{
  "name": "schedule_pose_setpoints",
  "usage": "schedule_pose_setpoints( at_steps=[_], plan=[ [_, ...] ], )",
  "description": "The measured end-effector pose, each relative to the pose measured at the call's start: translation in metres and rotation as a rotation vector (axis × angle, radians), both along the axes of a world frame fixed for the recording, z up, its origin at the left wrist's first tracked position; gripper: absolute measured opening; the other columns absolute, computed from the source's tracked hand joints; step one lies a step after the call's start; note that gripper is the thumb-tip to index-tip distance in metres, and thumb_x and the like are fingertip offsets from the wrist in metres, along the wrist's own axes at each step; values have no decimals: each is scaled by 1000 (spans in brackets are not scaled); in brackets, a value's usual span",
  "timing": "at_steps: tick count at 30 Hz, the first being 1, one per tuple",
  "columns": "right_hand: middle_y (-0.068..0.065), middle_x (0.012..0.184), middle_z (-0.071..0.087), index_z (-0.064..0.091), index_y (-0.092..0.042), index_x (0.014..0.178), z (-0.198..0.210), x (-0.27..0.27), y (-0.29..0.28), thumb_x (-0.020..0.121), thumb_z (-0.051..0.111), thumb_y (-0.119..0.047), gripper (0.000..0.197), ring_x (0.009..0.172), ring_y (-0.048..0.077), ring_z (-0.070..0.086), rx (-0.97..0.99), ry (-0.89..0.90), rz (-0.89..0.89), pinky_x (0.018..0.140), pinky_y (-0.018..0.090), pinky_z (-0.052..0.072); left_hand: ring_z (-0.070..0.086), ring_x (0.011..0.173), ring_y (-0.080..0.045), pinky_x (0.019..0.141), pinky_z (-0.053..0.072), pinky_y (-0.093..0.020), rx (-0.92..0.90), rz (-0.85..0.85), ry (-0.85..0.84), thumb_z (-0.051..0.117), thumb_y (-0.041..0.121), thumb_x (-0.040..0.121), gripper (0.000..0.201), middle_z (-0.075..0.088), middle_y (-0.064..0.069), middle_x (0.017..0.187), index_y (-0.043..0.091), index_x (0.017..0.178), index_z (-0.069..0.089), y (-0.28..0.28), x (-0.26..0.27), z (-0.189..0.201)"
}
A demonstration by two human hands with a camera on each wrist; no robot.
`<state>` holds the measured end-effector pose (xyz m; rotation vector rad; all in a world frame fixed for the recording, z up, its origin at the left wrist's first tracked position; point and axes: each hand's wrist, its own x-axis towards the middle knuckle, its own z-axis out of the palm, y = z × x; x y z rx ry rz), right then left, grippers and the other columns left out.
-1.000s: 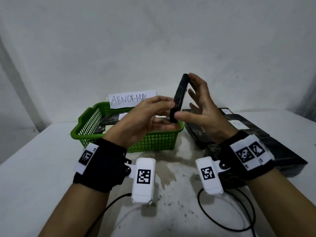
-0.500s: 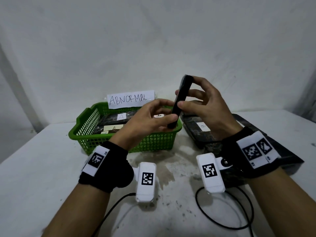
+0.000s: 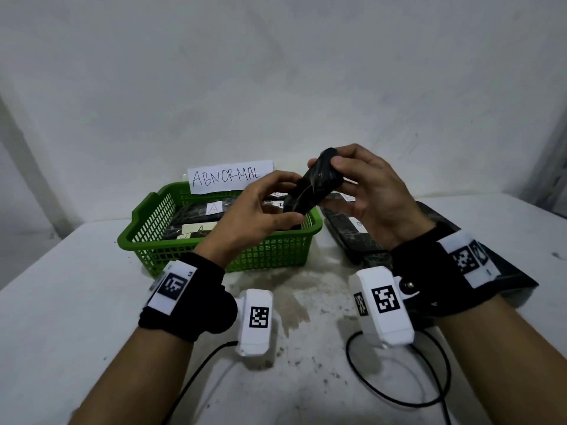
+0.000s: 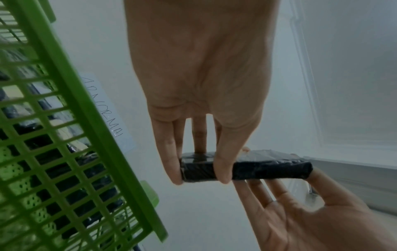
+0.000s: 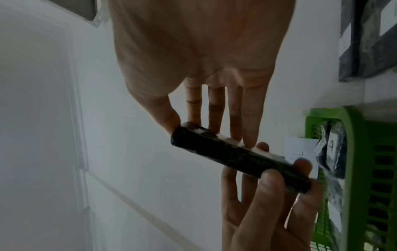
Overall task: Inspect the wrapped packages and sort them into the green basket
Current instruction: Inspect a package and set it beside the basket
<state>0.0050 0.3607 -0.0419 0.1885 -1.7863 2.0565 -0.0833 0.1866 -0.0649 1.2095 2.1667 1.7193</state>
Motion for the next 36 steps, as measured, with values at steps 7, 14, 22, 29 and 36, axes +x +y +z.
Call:
schedule_pose_setpoints(
  at_steps=[7, 14, 22, 29, 36],
  plan=[
    [8, 102, 75, 72, -16, 108, -2, 2, 17, 98, 62, -22, 15, 82, 24, 75, 222, -171, -105, 59, 32, 60, 65, 94, -15, 71, 53, -21, 38, 145, 190, 77, -3, 76, 52, 56, -1, 111, 25, 112, 52, 0, -8, -7],
    [5, 75, 67, 72, -3, 87, -10, -7, 13, 90, 73, -25, 22, 74, 16, 68, 244, -227, -194, 61, 28, 57, 58, 102, -10, 82, 47, -18, -23, 163, 442, 76, 2, 76, 55, 59, 1, 108, 35, 110, 47, 13, 2, -8],
    [-4, 62, 66, 66, -13, 66, 17, 65, 68, 85, 69, -7, 20, 63, 8, 64, 402, -294, -350, 64, 24, 58, 64, 89, -10, 82, 52, -35, 68, -187, 144, 60, 35, 90, 21, 65, 9, 95, 20, 105, 59, 63, 38, -9],
    [10, 84, 71, 74, -12, 86, 36, 187, 98, 66, 74, -44, 38, 72, 18, 67, 728, -623, -214, 73, 38, 64, 68, 89, -26, 81, 54, -37, -40, -596, 128, 68, 14, 86, 17, 70, -3, 99, 15, 102, 64, 104, 91, -10],
    [-11, 90, 70, 69, -24, 94, -41, 189, 101, 82, 83, -30, 20, 83, 9, 66, 1095, -534, -128, 76, 22, 53, 67, 83, -11, 73, 58, -31, -365, -616, 456, 87, 19, 75, 30, 67, 6, 94, 18, 102, 73, 93, 97, -40]
  ],
)
